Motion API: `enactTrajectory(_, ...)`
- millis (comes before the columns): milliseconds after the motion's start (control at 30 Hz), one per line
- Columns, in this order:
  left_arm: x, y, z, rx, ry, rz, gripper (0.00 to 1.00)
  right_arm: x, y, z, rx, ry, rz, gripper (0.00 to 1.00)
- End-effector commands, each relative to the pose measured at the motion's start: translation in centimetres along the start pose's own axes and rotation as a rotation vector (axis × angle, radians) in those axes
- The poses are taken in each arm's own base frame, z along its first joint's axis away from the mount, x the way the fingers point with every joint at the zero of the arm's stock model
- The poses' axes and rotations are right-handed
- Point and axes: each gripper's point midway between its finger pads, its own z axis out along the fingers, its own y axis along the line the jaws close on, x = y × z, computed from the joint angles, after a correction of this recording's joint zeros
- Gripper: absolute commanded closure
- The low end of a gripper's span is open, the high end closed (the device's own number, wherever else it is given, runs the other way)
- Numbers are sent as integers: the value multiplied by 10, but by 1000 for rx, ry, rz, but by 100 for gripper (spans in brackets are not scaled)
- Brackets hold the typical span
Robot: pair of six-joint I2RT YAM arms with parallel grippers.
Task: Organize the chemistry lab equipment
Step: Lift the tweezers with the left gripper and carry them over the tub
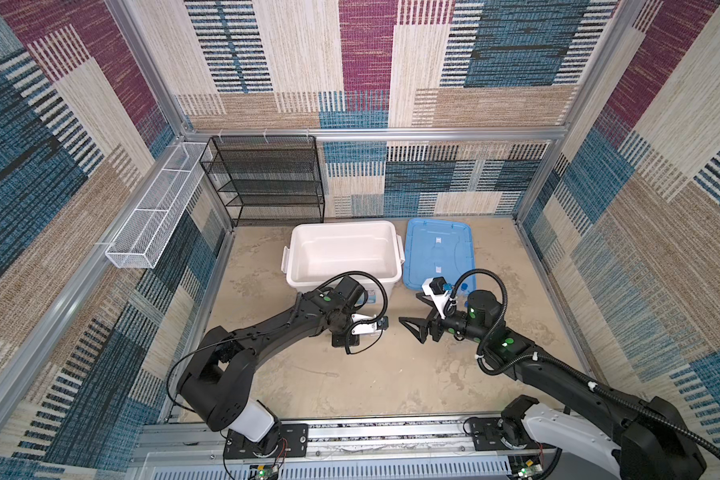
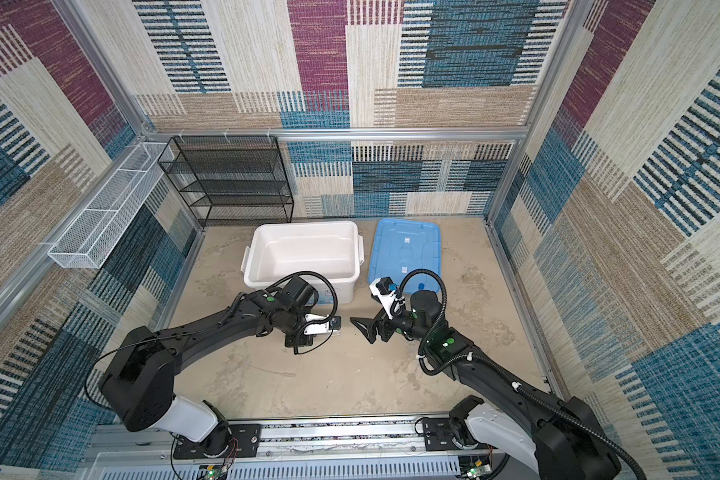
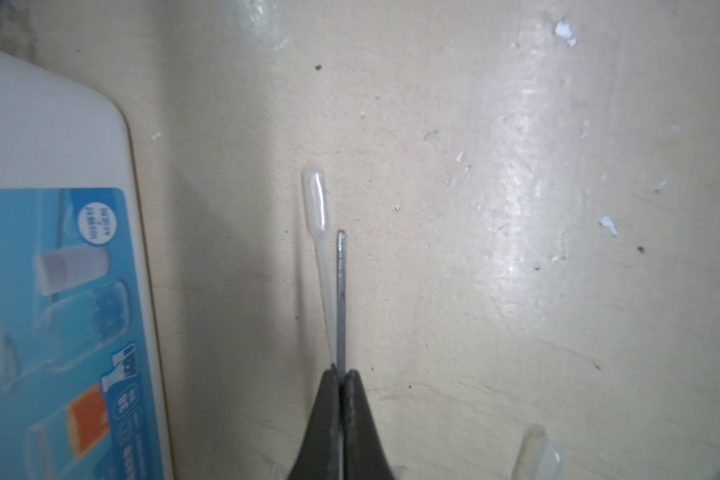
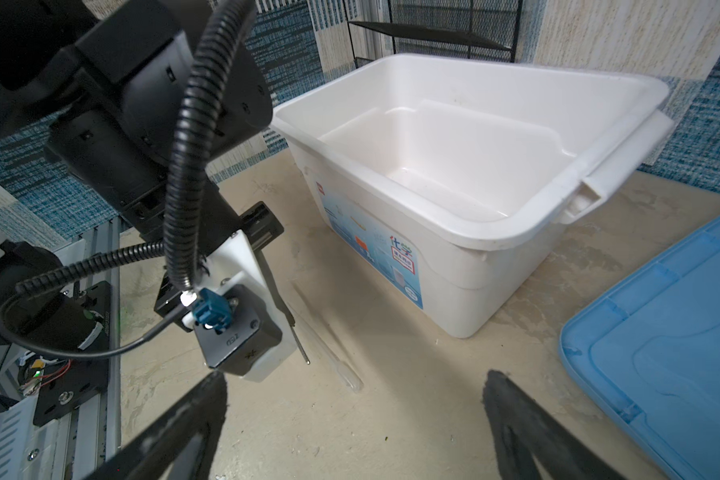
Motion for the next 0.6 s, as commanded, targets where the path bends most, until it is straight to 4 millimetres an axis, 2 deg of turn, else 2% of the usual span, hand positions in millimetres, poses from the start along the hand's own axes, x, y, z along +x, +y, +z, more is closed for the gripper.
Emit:
enactTrajectory(0,-23,8,-28,-27,-109,-42,100,-29,3,-4,-4,-83,15,3)
enactTrajectory(133,-43,29,-78,-129,-211,-25,100,-57,2,-7,15,-142,2,3)
enactTrajectory(200,-51,43,-105,-178,-236,-7,100,-74,1,-8,31,-170,-15,3)
enactTrajectory(300,-55,71,-134,-243,-236,1,100,-95,-3,-4,49,-184,-31,3)
enactTrajectory(400,-59,101,-153,-288,-264,-39,100,-109,-17,5,104,-169,-7,3)
enactTrajectory(567,-59,137,-153,-322,-201,47,100,-129,-24,12,121,-179,-51,3)
